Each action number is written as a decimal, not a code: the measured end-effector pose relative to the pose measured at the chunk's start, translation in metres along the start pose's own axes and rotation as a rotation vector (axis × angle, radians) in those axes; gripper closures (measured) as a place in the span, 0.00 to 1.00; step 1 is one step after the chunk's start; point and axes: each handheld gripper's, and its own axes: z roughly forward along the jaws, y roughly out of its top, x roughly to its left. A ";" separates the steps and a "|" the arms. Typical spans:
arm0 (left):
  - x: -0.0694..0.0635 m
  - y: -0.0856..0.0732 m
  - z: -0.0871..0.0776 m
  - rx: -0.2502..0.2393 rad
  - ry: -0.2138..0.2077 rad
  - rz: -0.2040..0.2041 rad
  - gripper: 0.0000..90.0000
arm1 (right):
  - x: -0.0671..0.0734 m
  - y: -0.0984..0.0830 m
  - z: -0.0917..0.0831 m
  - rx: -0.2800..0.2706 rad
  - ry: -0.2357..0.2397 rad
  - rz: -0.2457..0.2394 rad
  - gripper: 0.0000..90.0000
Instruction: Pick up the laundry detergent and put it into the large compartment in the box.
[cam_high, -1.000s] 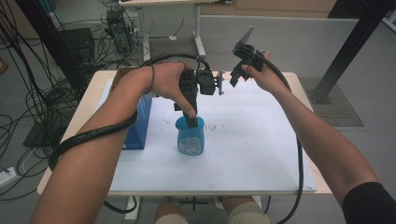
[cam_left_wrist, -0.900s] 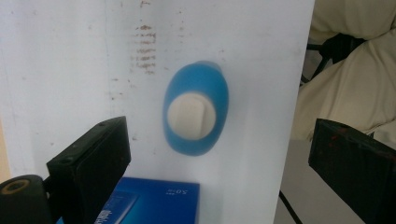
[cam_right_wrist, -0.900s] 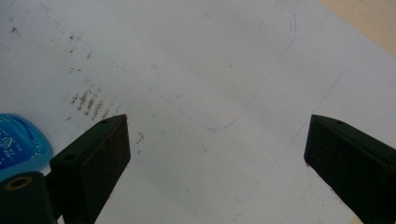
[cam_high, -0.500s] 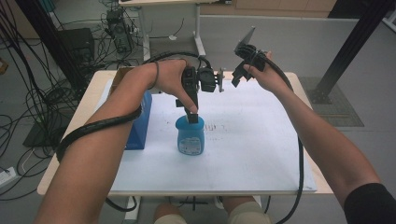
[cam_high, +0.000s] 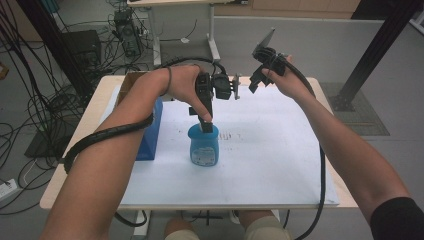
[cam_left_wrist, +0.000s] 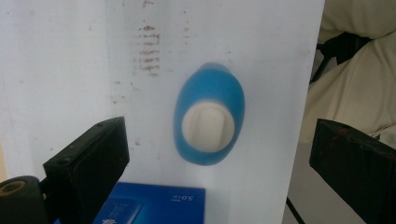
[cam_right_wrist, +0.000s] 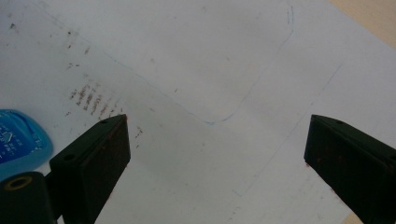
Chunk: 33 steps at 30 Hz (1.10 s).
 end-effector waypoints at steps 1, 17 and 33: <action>0.000 -0.001 0.001 -0.002 0.001 -0.002 0.06 | 0.000 0.000 0.000 -0.002 0.000 0.003 0.08; 0.008 -0.001 0.025 0.007 -0.044 0.010 0.06 | 0.001 0.001 0.001 0.005 -0.006 -0.001 0.08; 0.009 -0.001 0.056 0.003 -0.073 0.011 0.06 | 0.002 0.001 0.001 0.006 -0.011 -0.003 0.08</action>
